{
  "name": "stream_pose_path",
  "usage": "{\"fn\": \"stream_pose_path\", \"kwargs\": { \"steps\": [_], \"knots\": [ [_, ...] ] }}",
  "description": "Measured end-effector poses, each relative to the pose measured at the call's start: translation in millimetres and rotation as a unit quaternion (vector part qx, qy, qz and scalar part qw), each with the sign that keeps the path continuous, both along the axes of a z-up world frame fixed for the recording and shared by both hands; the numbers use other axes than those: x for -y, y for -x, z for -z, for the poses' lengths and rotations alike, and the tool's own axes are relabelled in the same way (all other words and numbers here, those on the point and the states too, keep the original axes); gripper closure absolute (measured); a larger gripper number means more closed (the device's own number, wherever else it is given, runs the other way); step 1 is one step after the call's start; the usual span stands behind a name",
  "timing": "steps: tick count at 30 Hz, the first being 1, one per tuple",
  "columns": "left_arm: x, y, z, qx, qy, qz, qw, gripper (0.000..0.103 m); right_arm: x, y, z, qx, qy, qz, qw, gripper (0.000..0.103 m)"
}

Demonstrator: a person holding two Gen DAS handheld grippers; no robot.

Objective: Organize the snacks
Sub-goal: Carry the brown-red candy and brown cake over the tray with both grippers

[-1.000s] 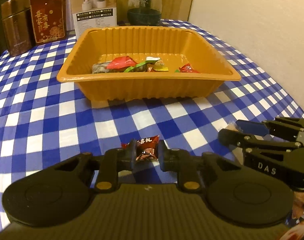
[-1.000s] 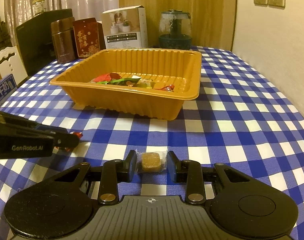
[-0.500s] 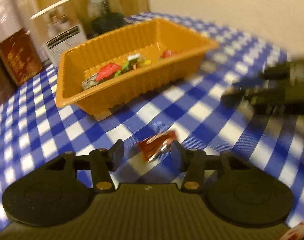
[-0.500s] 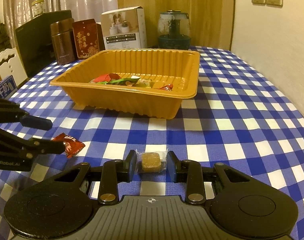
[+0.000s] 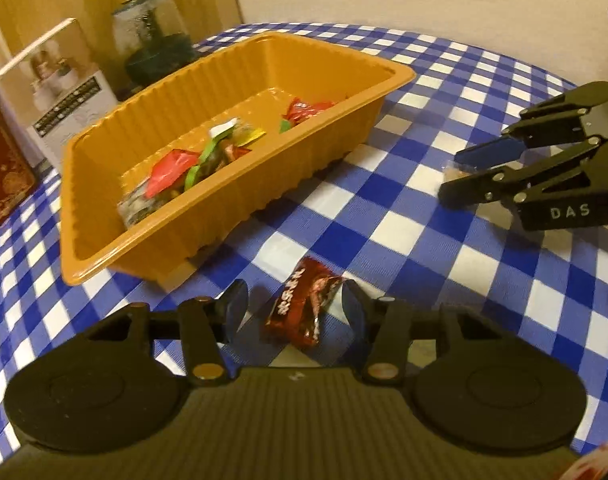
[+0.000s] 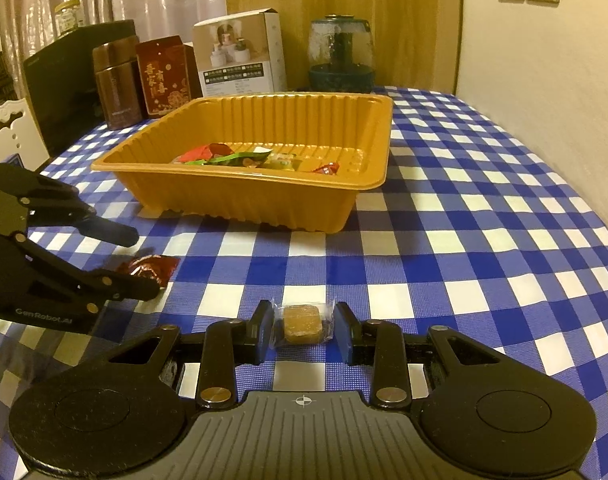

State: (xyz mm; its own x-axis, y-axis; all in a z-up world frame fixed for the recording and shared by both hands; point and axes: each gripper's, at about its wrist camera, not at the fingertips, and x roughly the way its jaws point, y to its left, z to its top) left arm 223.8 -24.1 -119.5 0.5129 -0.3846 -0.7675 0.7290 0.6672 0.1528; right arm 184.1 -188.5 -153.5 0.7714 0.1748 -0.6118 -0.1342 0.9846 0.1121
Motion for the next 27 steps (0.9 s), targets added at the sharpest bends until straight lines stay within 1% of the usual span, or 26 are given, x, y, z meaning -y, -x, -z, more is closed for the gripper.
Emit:
{"fn": "stream_pose_path", "kwargs": {
  "steps": [3,5,6,8,10,13,19,25,27],
  "knots": [
    [-0.9,-6.3,-0.7,-0.031,0.014,-0.014,0.9993,0.064,0.0,-0.1,0.1,0.0,0.0,0.003,1.0,0.069],
    [-2.3,-6.9,-0.7,-0.049,0.027,-0.026,0.9981,0.075,0.5,-0.1,0.0,-0.001,-0.001,0.004,1.0,0.069],
    [-2.6,-5.7,-0.7,-0.055,0.033,-0.035,0.9973,0.076,0.6,-0.4,-0.1,-0.001,-0.002,0.005,1.0,0.069],
    [-2.4,-2.5,-1.3,-0.058,0.038,-0.056,0.996,0.078,0.6,0.1,0.0,-0.001,-0.003,0.005,1.0,0.069],
    [-3.5,2.0,-2.5,-0.067,0.053,-0.082,0.993,0.079,0.7,0.4,-0.2,-0.001,-0.004,0.006,1.0,0.069],
    [-3.8,10.4,-4.1,-0.068,0.065,-0.124,0.9878,0.08,1.7,0.7,-1.2,-0.001,-0.007,0.007,1.0,0.069],
    [-4.6,23.8,-9.3,-0.08,0.087,-0.201,0.9724,0.081,3.6,4.0,-6.3,0.001,-0.014,0.011,1.0,0.069],
    [-7.5,39.7,-18.6,-0.086,0.102,-0.237,0.9622,0.081,3.1,12.2,-15.2,0.003,-0.02,0.012,1.0,0.069],
    [-9.6,44.0,-22.6,-0.09,0.107,-0.253,0.9573,0.081,3.1,16.4,-19.6,0.003,-0.024,0.014,1.0,0.069]
  ]
}}
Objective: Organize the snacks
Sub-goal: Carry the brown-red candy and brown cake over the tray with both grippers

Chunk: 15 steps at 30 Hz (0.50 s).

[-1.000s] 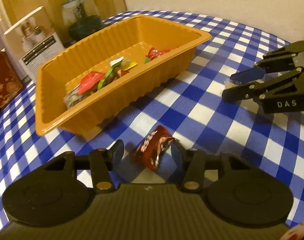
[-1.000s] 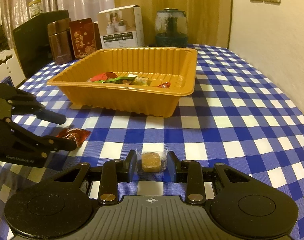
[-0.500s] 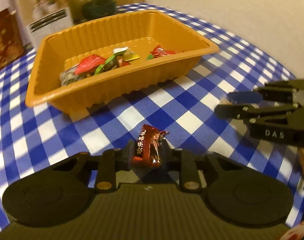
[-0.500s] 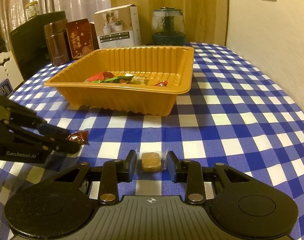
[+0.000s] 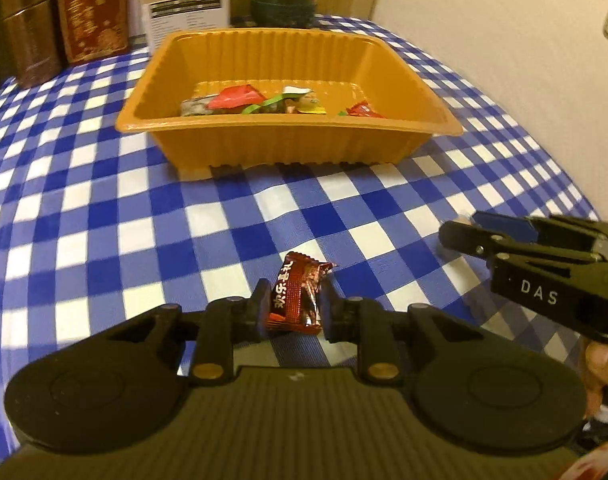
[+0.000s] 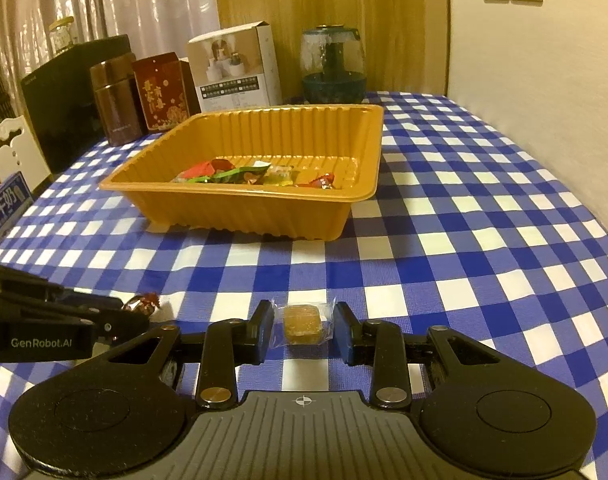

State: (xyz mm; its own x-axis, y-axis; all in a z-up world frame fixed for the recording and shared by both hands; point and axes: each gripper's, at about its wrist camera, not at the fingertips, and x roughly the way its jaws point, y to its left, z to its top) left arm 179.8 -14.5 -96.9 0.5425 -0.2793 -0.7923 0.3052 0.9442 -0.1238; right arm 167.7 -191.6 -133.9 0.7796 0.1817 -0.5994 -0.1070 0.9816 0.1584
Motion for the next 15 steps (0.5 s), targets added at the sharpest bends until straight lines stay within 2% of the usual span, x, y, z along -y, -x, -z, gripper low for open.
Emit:
{"fn": "stream_pose_path", "kwargs": {
  "steps": [5,15],
  "knots": [
    [-6.6,11.7,-13.0,-0.005,0.013,-0.037,0.9992,0.081,1.4,9.3,-12.4,-0.002,-0.01,0.004,1.0,0.069],
    [-12.1,34.0,-38.4,0.0,0.03,-0.06,0.9977,0.081,-3.5,31.0,-35.6,-0.001,-0.018,0.002,1.0,0.069]
  ]
}}
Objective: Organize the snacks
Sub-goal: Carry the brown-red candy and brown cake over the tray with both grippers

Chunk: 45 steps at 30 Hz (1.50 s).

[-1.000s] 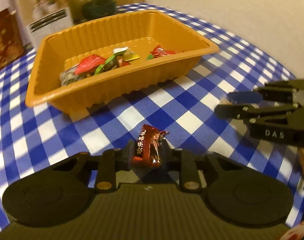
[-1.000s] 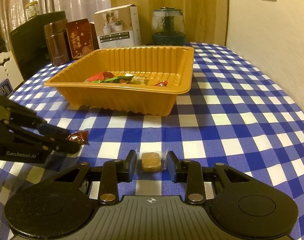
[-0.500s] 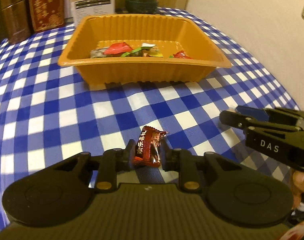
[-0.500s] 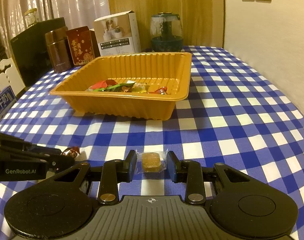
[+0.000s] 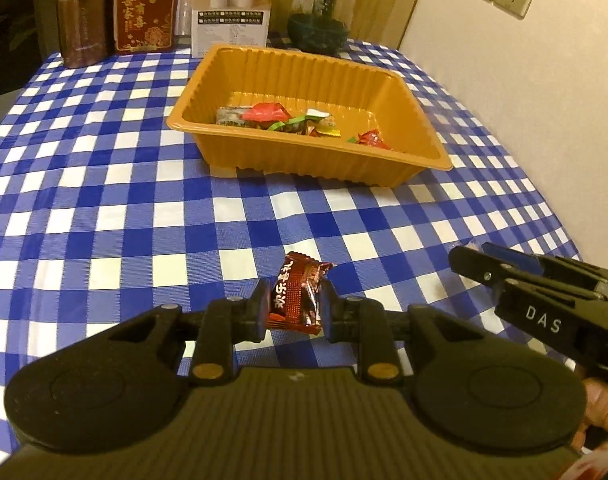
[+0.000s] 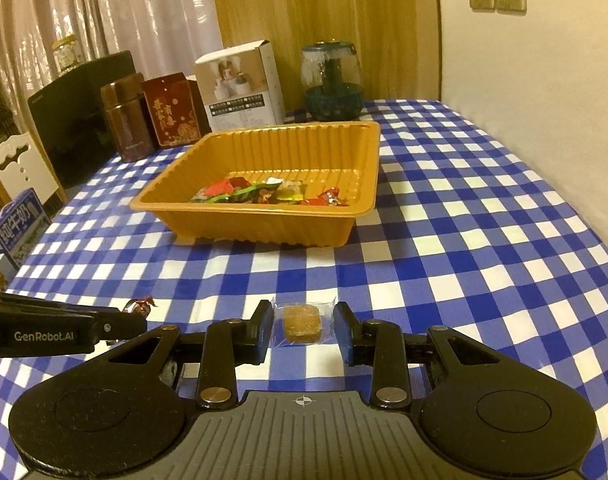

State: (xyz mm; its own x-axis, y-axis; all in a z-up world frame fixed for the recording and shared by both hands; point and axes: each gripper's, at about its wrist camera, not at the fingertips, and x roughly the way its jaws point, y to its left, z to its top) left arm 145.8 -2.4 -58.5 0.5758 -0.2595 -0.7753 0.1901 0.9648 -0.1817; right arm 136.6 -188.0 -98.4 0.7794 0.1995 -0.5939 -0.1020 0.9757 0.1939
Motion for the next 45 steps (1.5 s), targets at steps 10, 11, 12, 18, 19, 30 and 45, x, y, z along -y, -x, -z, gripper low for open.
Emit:
{"fn": "stream_pose_path", "kwargs": {
  "steps": [10,11,12,18,19,30,45],
  "knots": [
    [-4.3,11.4,-16.6,0.01,0.005,-0.003,0.9999,0.081,-3.8,11.0,-13.0,0.006,0.0,-0.006,1.0,0.069],
    [-4.5,11.9,-18.1,0.012,0.005,-0.003,0.9999,0.081,-3.7,11.6,-14.0,0.007,-0.001,-0.006,1.0,0.069],
    [-4.6,12.2,-19.4,0.013,0.005,-0.003,0.9999,0.081,-3.4,11.9,-14.7,0.007,-0.001,-0.006,1.0,0.069],
    [-7.4,8.8,-26.9,0.019,0.01,-0.003,0.9998,0.081,0.9,9.5,-19.9,0.008,-0.001,-0.003,1.0,0.069],
    [-7.6,7.1,-28.4,0.021,0.01,-0.003,0.9997,0.081,2.4,8.1,-21.6,0.009,-0.002,-0.001,1.0,0.069],
    [-5.1,-30.2,-54.1,0.045,0.008,0.011,0.9989,0.081,21.6,-30.9,-49.8,0.021,-0.011,0.007,1.0,0.069],
    [8.4,-107.1,-80.0,0.06,0.009,0.022,0.9979,0.081,32.9,-102.3,-75.6,0.021,-0.027,-0.003,0.999,0.069]
  ]
}}
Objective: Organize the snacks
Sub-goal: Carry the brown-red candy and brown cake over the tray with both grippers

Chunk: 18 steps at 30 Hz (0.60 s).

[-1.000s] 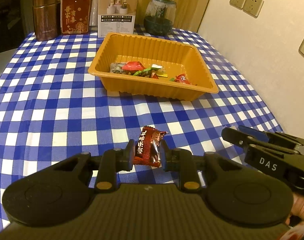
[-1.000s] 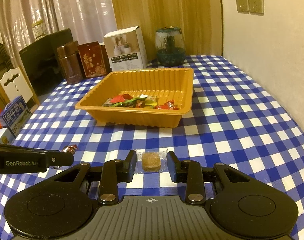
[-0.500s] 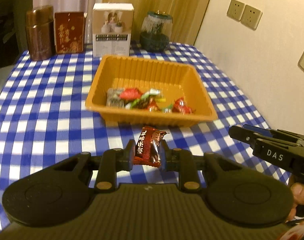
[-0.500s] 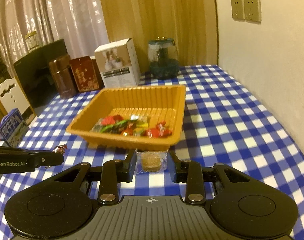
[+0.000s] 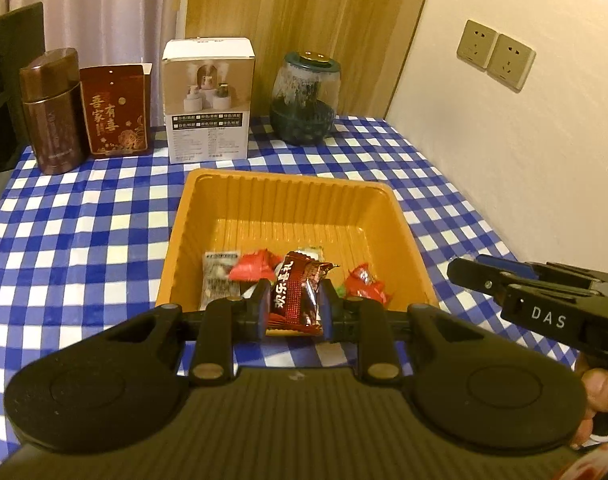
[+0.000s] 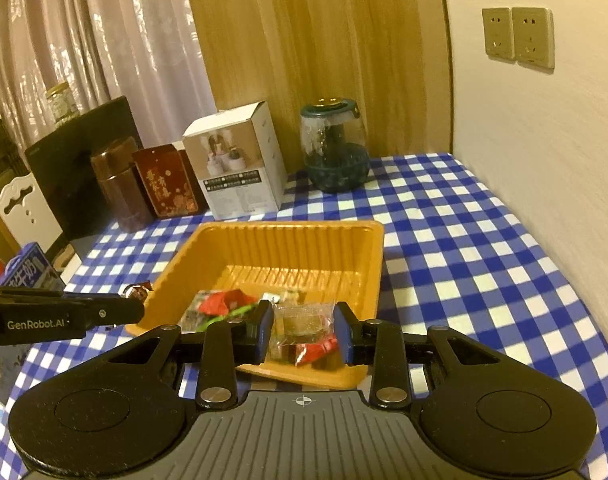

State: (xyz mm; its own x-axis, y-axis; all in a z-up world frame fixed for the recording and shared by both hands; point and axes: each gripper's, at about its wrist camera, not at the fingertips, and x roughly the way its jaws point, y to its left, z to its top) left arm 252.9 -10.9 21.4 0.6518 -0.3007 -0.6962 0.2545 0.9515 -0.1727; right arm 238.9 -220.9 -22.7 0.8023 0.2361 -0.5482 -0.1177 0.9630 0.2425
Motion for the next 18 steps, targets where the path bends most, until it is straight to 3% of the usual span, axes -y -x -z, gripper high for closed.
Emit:
{"fn": "stream_pose_path", "kwargs": {
  "steps": [18],
  "knots": [
    [13.9,-57.1,18.6,-0.007,-0.019,0.011,0.9997,0.081,0.8,-61.9,15.2,-0.028,-0.005,-0.001,1.0,0.069]
  ]
}}
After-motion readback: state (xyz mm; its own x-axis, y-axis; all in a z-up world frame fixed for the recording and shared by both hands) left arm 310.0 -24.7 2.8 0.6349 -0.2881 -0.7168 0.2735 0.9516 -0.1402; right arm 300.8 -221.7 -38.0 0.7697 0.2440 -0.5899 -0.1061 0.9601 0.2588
